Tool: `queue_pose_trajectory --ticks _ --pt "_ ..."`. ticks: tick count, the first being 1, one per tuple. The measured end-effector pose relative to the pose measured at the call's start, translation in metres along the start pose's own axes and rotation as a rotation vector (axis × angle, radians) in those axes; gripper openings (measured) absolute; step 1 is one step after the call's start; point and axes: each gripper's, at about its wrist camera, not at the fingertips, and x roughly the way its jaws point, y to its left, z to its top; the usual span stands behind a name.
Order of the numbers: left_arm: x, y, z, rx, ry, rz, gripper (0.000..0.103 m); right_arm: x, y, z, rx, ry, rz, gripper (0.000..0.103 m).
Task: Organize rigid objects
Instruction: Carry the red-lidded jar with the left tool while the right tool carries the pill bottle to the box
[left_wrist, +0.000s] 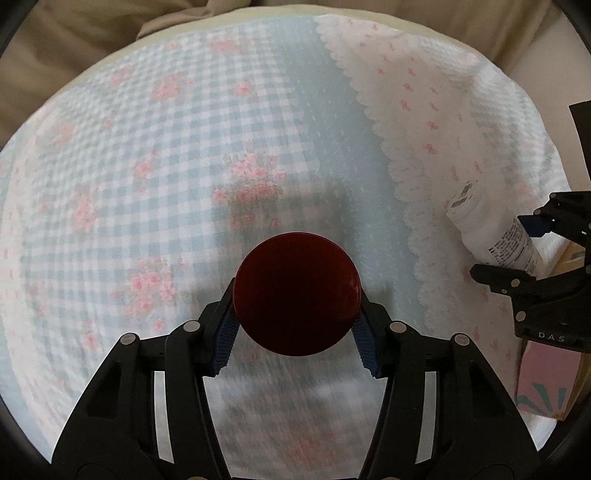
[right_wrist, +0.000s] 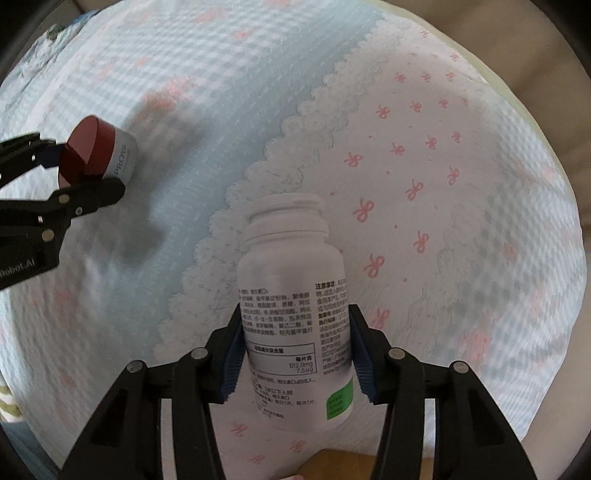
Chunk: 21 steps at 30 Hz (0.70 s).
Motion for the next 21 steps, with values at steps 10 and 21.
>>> queue_pose_trajectory --ticks 10,21 --pt "-0.066 -0.008 -0.019 0.007 -0.067 -0.015 0.051 -0.065 -0.011 -0.041 0.205 -0.091 0.083 0.047" --pt "-0.189 -0.022 -0.068 0.025 -0.116 -0.057 0.051 -0.184 0.021 -0.111 0.382 -0.196 0.104 0.047"
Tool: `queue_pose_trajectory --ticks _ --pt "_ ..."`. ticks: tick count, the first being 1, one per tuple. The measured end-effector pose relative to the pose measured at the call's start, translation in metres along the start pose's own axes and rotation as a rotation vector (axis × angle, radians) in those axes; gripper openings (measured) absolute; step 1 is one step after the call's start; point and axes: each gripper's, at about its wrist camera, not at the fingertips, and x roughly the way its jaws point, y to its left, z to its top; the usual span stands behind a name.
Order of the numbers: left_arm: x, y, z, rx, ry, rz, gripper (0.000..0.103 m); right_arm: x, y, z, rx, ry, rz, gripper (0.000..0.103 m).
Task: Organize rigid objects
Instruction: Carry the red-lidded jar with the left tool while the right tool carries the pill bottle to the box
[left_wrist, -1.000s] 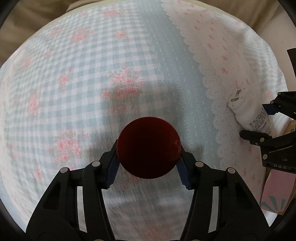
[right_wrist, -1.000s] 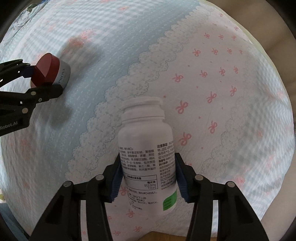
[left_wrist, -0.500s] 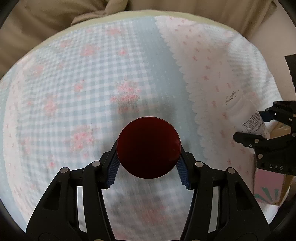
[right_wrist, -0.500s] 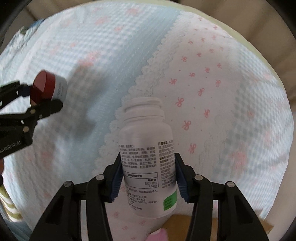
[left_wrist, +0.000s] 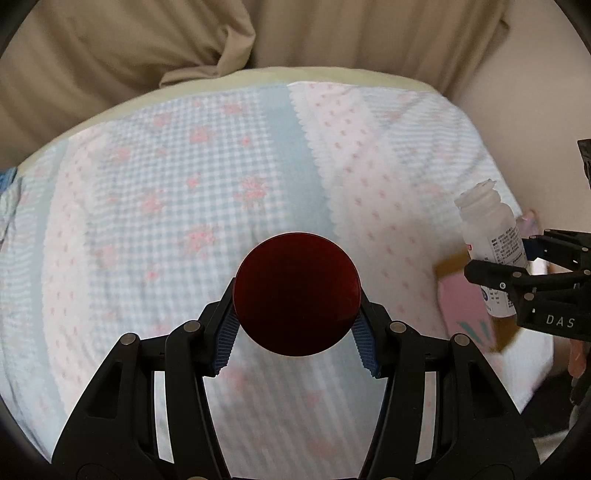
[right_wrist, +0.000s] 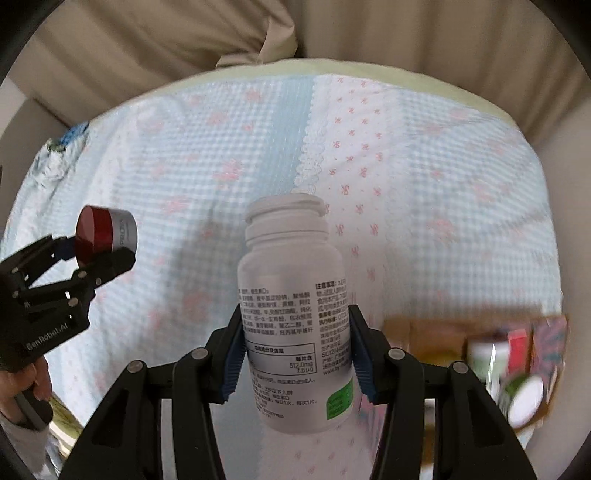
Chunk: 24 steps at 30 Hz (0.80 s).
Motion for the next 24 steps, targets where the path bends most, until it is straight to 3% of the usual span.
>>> queue_pose_trajectory --ticks 10,19,24 --pt "-0.089 -0.052 -0.036 0.082 -0.040 -0.043 0.051 -0.081 -0.023 -0.062 0.150 -0.076 0.012 0.047" --pt "-0.107 -0.130 -0.048 0.004 -0.072 -0.067 0.051 -0.126 -0.100 -0.107 0.160 -0.093 -0.009 0.047" --pt "-0.096 -0.185 -0.047 0.000 -0.067 -0.076 0.051 -0.130 -0.160 -0.121 0.155 -0.077 -0.013 0.047"
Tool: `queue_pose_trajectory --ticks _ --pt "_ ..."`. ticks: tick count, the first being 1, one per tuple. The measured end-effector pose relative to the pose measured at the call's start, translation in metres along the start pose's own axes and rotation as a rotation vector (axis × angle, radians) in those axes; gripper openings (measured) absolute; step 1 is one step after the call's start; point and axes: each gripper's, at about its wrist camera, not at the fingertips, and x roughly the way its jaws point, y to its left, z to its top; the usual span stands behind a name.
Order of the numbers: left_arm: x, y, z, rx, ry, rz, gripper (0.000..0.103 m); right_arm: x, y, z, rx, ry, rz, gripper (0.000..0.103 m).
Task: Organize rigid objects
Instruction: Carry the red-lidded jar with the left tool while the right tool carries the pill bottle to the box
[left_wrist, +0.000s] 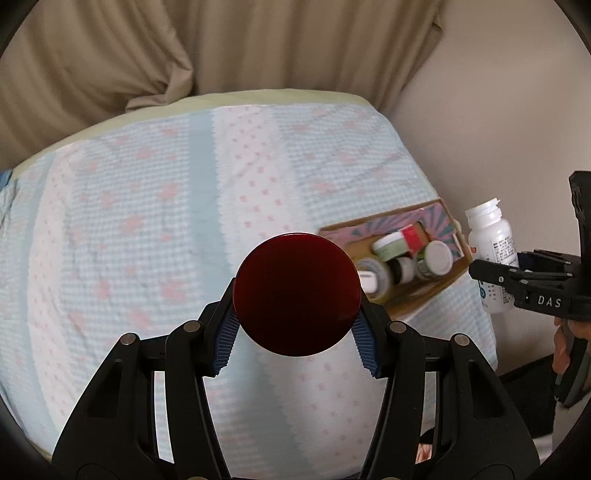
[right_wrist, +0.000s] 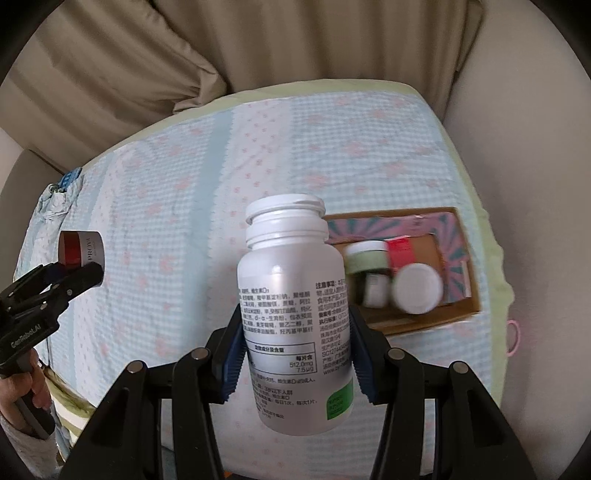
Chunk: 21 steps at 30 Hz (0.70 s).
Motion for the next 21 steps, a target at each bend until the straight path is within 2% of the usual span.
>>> queue_pose_trajectory --ticks 7,11,16,21 --pt "0.049 -0.066 0.007 -0.013 0.038 -0.013 0.051 0.015 -0.079 0.012 0.007 0.037 -0.016 0.047" --pt "0.084 -0.091 0.010 -0.001 0.076 -0.008 0.051 0.031 -0.120 0.026 0.017 0.054 -0.019 0.047" --pt "0.134 -0.115 0.016 0.025 0.140 0.005 0.051 0.057 -0.166 0.046 0.037 0.084 -0.013 0.047" --pt "0.179 -0.127 0.015 0.050 0.190 0.023 0.051 0.090 -0.193 0.059 0.026 0.117 -0.005 0.047"
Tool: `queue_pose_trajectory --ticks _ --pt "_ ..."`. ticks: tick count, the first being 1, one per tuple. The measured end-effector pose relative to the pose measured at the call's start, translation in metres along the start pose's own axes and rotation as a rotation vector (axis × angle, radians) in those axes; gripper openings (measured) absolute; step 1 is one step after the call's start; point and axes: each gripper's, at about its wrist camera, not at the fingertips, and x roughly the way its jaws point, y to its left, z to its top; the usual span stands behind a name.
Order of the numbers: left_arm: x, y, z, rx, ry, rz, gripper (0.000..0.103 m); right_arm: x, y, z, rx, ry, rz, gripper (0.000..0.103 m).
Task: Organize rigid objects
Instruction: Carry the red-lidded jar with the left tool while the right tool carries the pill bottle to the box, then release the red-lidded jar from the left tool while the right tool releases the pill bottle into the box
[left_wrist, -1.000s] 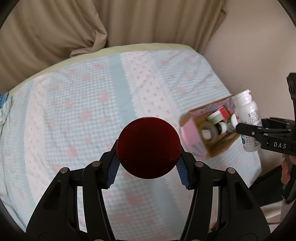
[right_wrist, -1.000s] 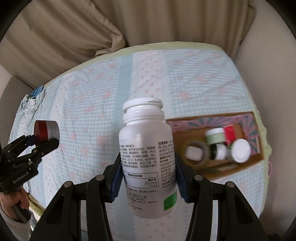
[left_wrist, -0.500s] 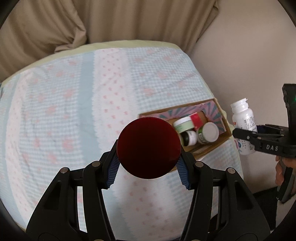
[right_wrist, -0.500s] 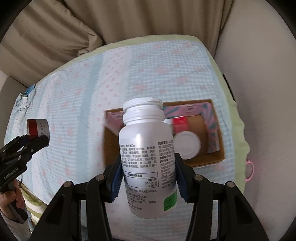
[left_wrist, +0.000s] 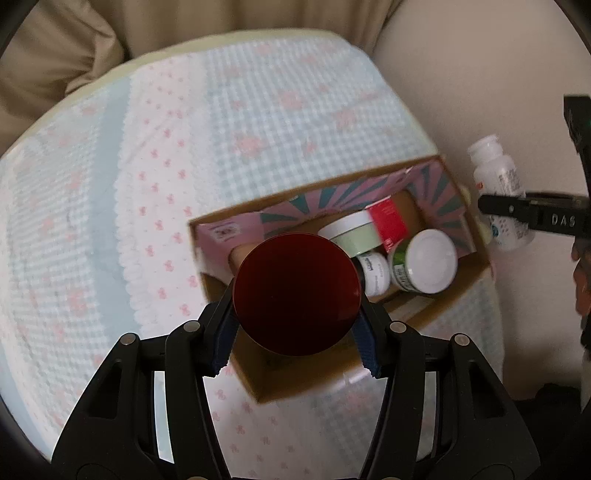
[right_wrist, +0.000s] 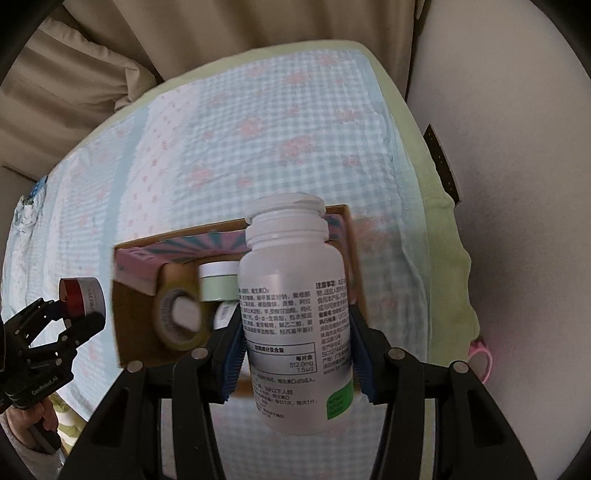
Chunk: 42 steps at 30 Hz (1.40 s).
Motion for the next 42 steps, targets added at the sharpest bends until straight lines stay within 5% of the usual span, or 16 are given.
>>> queue_pose_trajectory --ticks 13,14,15,16,18,22,42 --pt "0.061 -0.006 -0.004 0.008 0.125 0.011 0.052 0.058 -0.019 0.004 -0.008 0.060 0.040 0.048" --pt "0.063 -0.005 -0.003 -0.003 0.136 0.005 0.053 0.059 -0.018 0.004 -0.006 0.064 0.043 0.051" --pt "0.064 -0.004 -0.003 -0.022 0.147 -0.008 0.068 0.058 -0.017 0.005 -0.004 0.057 0.052 0.063" --pt "0.064 -0.003 -0.003 -0.033 0.148 -0.016 0.100 0.056 -0.017 0.005 0.002 0.039 0.068 0.068" --pt "0.058 -0.001 -0.004 -0.051 0.124 -0.020 0.103 0.050 -0.014 0.006 0.009 0.014 0.090 0.103" --pt "0.048 0.003 -0.007 -0.050 0.116 0.001 0.103 0.038 0.000 0.003 -0.006 -0.041 0.027 0.103" --pt "-0.016 0.021 -0.014 -0.064 0.026 -0.003 0.103 0.000 0.046 -0.014 0.028 -0.081 0.036 0.103"
